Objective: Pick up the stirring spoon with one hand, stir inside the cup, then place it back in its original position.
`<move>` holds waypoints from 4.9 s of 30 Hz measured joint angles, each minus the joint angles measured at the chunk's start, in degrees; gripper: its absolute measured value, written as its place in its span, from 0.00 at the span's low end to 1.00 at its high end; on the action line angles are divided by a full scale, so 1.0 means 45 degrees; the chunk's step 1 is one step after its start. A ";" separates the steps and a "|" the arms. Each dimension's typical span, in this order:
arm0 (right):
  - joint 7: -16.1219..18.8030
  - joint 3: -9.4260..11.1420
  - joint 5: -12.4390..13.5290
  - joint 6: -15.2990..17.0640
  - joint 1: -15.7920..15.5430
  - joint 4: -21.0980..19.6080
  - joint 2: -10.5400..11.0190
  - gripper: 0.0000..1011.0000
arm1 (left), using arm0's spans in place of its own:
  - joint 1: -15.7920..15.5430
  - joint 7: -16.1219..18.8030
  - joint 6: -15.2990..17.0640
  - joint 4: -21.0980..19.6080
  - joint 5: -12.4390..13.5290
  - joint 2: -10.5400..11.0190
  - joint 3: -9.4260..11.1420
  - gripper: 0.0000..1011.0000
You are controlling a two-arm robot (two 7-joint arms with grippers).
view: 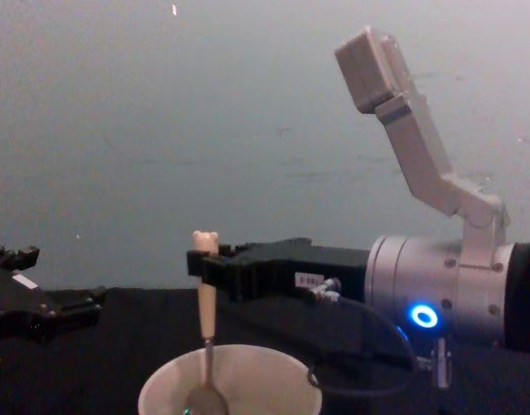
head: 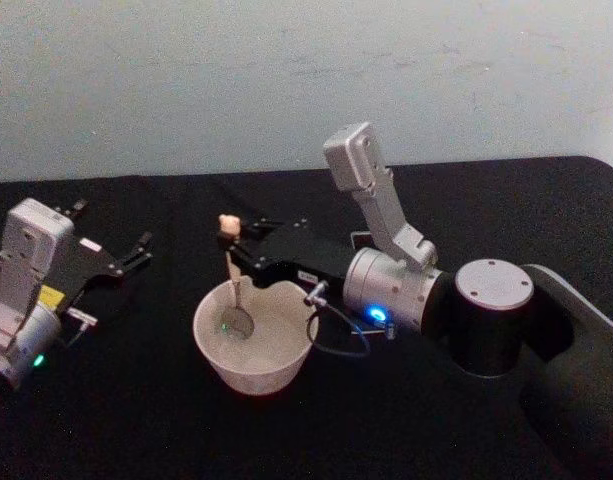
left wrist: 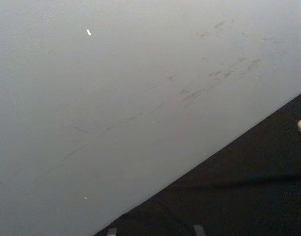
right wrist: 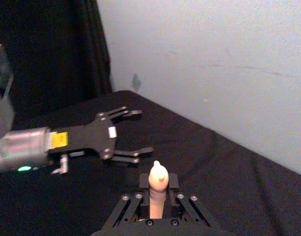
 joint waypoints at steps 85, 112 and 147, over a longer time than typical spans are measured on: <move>0.0986 0.0624 0.1433 0.0188 -0.1378 -0.2194 0.2393 0.22 | 0.0000 0.0000 -0.0001 0.0000 0.0000 0.0000 -0.0001 0.99; -0.0022 -0.0330 0.0469 0.0149 -0.0373 -0.0862 0.0695 0.22 | 0.0001 0.0001 0.0000 0.0000 0.0000 0.0000 0.0000 0.99; -0.0842 0.1511 0.2166 0.1742 -0.1140 -0.2262 0.1382 0.22 | 0.0000 0.0000 0.0000 0.0000 0.0000 0.0000 -0.0001 0.99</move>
